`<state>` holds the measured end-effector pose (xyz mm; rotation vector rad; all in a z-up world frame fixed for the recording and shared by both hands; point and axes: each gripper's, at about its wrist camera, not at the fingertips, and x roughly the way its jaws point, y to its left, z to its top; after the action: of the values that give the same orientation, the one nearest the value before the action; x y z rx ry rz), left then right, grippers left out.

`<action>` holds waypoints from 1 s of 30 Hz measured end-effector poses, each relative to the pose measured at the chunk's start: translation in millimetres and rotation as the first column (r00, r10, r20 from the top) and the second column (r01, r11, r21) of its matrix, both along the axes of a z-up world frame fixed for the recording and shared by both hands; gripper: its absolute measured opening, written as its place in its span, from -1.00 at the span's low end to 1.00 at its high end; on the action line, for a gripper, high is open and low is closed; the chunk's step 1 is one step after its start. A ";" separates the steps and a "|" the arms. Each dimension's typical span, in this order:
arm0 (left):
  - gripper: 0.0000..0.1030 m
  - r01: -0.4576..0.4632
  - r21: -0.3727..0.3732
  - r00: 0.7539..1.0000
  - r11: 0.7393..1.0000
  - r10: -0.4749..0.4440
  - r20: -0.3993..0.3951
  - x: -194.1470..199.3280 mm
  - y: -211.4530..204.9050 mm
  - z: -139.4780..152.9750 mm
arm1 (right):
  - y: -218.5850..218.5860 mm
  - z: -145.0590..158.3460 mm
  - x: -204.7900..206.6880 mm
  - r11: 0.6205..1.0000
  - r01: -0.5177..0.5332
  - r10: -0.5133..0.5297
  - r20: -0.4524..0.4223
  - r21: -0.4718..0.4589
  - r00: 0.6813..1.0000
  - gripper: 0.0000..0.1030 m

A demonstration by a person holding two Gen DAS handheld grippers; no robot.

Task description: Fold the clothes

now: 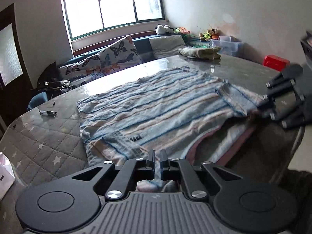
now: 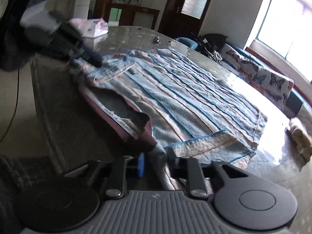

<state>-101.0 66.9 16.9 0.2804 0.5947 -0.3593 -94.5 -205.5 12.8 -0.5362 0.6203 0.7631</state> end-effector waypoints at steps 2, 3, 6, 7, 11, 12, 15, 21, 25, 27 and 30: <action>-0.79 0.005 0.009 1.000 1.000 -0.005 0.007 -8.9 2.2 -0.8 | -2.6 3.9 5.9 0.999 0.024 -0.024 -0.017 0.030 1.000 -0.78; -0.71 0.006 0.013 1.000 1.000 -0.006 0.013 -13.6 3.4 -0.9 | -4.1 5.7 8.2 0.998 0.036 -0.035 -0.025 0.043 0.999 -0.80; 0.07 0.003 0.026 0.999 1.000 -0.004 0.033 -28.1 8.1 -0.1 | -11.0 14.1 19.2 0.990 0.088 -0.080 -0.074 0.107 0.994 -0.84; 0.09 0.002 0.030 0.999 1.000 -0.003 0.040 -33.0 9.8 0.3 | -12.6 16.6 22.6 0.987 0.103 -0.092 -0.088 0.125 0.992 -0.86; 0.24 0.036 0.087 0.997 0.996 -0.042 0.061 -44.5 6.6 -3.6 | -15.8 24.3 34.0 0.975 0.142 -0.122 -0.125 0.173 0.985 -0.87; 0.26 0.041 0.116 0.996 0.992 -0.050 0.070 -44.8 3.3 -7.0 | -15.7 25.2 35.0 0.973 0.145 -0.123 -0.127 0.179 0.984 -0.88; 0.26 0.050 0.178 0.994 0.983 -0.067 0.092 -41.6 -3.2 -16.6 | -15.1 28.4 39.1 0.967 0.159 -0.134 -0.132 0.198 0.982 -0.88; -0.18 0.079 0.246 0.990 0.966 -0.106 0.096 -28.9 -7.2 -30.8 | -15.1 29.6 40.8 0.961 0.184 -0.160 -0.128 0.206 0.979 -0.89; -0.58 0.086 0.228 0.991 0.970 -0.108 0.084 -25.6 -4.6 -29.1 | -13.7 27.0 39.1 0.962 0.183 -0.164 -0.108 0.202 0.981 -0.91; -0.70 0.093 0.211 0.990 0.973 -0.112 0.082 -29.2 -4.7 -24.0 | -14.7 26.4 37.1 0.961 0.181 -0.163 -0.098 0.209 0.982 -0.92; -0.82 0.103 0.186 0.990 0.977 -0.119 0.079 -34.5 -4.8 -16.3 | -19.9 30.5 29.9 0.960 0.172 -0.155 -0.090 0.223 0.984 -0.93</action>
<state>-135.5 62.1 0.5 0.5040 0.5253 -0.3991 -64.6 -225.4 43.3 -0.2421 0.6250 0.6884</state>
